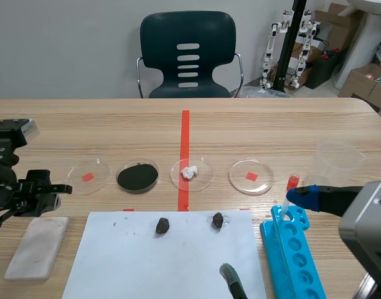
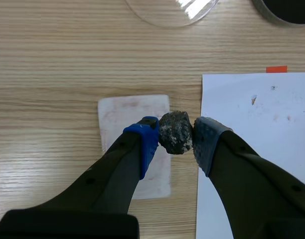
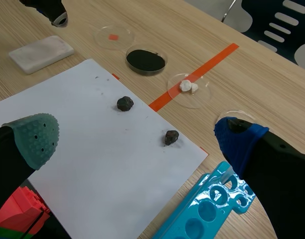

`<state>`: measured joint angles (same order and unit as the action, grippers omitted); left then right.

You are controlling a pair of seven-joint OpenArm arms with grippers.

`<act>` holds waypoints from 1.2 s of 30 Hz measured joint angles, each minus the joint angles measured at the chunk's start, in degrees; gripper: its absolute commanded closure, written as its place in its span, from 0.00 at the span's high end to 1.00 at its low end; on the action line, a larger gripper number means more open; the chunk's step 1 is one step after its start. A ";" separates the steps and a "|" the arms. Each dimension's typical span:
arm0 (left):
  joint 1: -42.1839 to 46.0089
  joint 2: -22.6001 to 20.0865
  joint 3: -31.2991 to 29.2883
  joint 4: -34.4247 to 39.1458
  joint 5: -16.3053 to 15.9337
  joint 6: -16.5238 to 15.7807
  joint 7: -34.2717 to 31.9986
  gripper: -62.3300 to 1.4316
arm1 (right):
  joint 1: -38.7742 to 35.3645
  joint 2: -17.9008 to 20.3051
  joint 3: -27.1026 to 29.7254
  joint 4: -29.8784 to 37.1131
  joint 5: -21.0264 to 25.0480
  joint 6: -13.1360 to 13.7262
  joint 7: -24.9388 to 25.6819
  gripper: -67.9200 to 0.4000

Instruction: Rub the mineral on the streak plate

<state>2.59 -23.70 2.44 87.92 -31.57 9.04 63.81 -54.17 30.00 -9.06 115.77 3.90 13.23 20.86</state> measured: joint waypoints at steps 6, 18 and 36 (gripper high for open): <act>-6.08 -1.22 8.41 -5.79 -0.24 4.52 2.60 0.18 | 0.00 0.00 0.00 0.00 0.02 0.00 0.00 1.00; -12.94 -1.90 15.19 -15.58 -0.39 10.88 3.98 0.18 | 0.00 0.00 0.00 0.00 0.02 0.00 0.00 1.00; -15.37 -2.47 15.67 -21.16 -0.26 11.98 4.28 0.18 | 0.00 0.00 0.00 0.00 0.02 0.02 0.00 1.00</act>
<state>-12.78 -26.17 18.11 66.76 -31.83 21.02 68.10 -54.17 30.00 -9.06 115.77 3.92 13.26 20.86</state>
